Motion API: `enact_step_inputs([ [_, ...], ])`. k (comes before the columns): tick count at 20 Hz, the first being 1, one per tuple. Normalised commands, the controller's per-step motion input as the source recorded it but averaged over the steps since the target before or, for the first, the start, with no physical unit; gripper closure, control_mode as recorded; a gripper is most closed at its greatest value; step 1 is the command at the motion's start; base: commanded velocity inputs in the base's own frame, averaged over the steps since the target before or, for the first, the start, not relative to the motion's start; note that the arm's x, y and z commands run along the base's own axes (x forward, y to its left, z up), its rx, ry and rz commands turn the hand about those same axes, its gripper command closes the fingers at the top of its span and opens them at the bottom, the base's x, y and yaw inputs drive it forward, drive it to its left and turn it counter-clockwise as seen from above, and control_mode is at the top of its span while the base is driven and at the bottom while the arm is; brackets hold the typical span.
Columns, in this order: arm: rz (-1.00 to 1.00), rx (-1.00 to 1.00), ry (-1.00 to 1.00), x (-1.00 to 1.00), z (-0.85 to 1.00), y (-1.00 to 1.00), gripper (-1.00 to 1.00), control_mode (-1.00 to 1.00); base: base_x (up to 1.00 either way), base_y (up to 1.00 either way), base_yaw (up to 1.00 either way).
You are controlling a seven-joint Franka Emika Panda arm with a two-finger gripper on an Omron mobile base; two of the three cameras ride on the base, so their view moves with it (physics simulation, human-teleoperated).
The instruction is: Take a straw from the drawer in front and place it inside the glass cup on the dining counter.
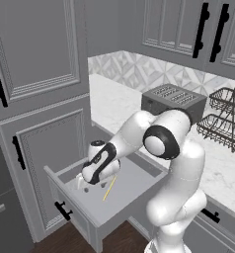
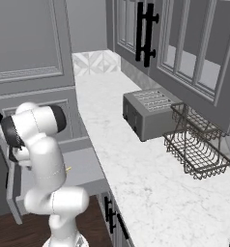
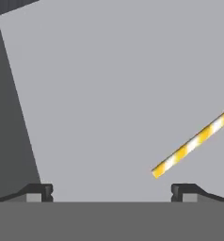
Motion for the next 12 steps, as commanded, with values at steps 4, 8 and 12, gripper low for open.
enact_step_inputs([
  [4,-0.41,-0.13,-0.02,0.08,0.23,-0.82,-1.00,-1.00,0.00,0.00,0.00],
  [8,-0.33,-0.09,0.00,0.39,0.01,-0.63,-1.00,-1.00,0.00,0.00,0.00],
  [12,-0.22,-0.05,0.00,0.56,0.00,-0.39,-1.00,-1.00,0.00,0.00,0.00],
])
